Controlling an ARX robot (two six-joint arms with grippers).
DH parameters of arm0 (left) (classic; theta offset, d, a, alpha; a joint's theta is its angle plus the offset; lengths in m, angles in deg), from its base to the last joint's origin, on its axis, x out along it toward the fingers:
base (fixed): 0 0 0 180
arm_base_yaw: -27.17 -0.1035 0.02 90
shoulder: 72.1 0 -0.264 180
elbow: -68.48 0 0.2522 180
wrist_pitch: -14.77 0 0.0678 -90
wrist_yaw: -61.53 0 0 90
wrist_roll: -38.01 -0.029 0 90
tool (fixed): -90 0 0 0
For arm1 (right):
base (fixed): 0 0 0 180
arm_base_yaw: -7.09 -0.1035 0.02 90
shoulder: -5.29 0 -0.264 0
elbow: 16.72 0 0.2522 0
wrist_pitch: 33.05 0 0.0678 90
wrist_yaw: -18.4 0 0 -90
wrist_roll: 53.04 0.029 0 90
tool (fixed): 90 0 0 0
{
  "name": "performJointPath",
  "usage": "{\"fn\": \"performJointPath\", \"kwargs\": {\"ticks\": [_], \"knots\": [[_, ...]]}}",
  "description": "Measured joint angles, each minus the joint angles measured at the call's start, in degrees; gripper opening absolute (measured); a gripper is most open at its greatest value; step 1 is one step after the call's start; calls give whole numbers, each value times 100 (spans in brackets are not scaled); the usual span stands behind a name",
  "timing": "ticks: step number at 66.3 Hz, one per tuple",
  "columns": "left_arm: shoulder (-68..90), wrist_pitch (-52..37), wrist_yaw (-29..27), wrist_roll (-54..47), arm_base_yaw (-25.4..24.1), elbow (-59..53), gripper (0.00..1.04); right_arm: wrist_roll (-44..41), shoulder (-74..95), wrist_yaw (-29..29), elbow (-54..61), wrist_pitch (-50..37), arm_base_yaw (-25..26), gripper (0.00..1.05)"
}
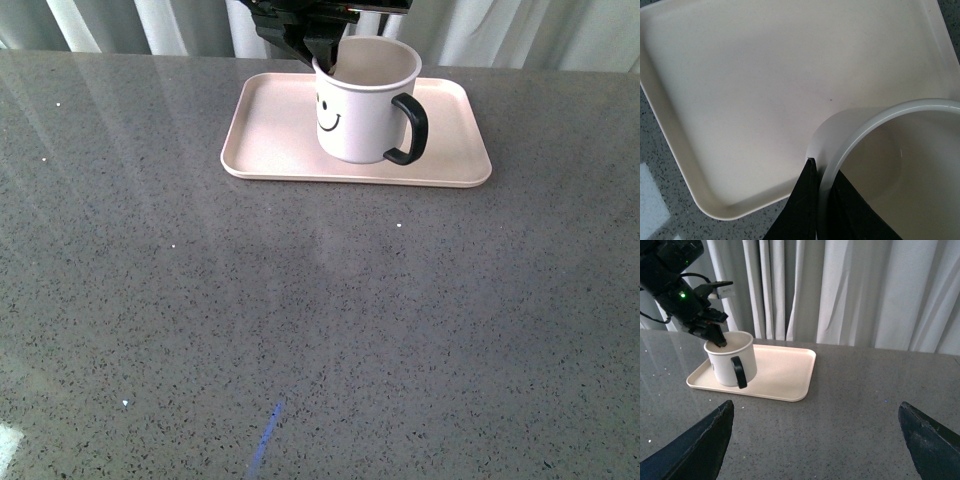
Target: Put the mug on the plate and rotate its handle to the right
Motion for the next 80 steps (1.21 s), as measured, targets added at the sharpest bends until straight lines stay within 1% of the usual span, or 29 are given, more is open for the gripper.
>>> {"fn": "performJointPath", "kwargs": {"ticks": [10,12,20,27,46,80], "knots": [[870,680,-35,90,0,1491,2,0,0,0,0,0,0,96],[1143,938,-42,109,0,1969,2,0,0,0,0,0,0,96],[1615,1292,-79,162,0,2660,2,0,0,0,0,0,0,96],[1882,1408,-96,234,0,3023,2,0,0,0,0,0,0,96],[2006,1351,-127,365,2,3436,2,0,0,0,0,0,0,96],[2212,1338,-164,367,2,3456,2,0,0,0,0,0,0,96]]}}
